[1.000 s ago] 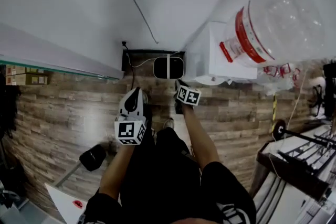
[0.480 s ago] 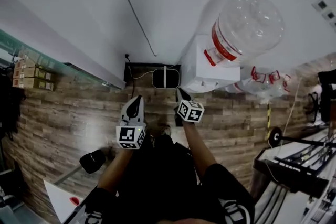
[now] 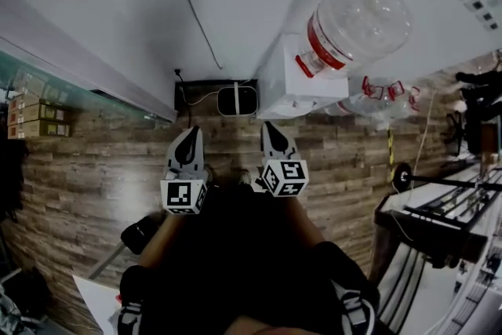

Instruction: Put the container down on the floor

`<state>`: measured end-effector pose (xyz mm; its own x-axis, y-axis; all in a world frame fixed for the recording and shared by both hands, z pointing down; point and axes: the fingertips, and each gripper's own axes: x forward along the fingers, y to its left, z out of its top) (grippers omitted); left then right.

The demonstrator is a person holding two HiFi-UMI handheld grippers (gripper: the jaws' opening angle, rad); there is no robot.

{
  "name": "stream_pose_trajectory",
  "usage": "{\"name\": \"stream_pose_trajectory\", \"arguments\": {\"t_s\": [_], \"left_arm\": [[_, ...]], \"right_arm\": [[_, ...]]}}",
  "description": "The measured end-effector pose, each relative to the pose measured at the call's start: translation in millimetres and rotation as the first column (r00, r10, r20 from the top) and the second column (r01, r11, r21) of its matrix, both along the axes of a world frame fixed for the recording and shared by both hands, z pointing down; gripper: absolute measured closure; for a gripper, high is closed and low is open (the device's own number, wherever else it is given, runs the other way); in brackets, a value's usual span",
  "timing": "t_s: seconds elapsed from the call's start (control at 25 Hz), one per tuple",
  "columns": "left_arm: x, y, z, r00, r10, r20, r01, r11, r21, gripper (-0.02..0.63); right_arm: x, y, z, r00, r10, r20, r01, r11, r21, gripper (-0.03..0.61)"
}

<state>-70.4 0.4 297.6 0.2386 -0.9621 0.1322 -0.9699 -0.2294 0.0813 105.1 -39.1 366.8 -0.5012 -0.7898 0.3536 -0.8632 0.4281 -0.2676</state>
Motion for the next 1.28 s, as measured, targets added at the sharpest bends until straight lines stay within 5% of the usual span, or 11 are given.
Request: {"name": "stream_pose_trajectory", "arguments": {"t_s": [0.36,1.28], "left_arm": [[-11,21,-5,0.999,0.035,-0.021,-0.035,0.999,0.002,0.586],[-7,46,7,0.994,0.099,-0.04,-0.1,0.995,-0.009,0.586]], "right_arm": [[-39,52,-34,0.999,-0.025,0.02,0.024,0.998,0.057,0.543],[-46,81,-30,1.0,0.003,0.015,-0.003,0.999,0.042,0.545]]}}
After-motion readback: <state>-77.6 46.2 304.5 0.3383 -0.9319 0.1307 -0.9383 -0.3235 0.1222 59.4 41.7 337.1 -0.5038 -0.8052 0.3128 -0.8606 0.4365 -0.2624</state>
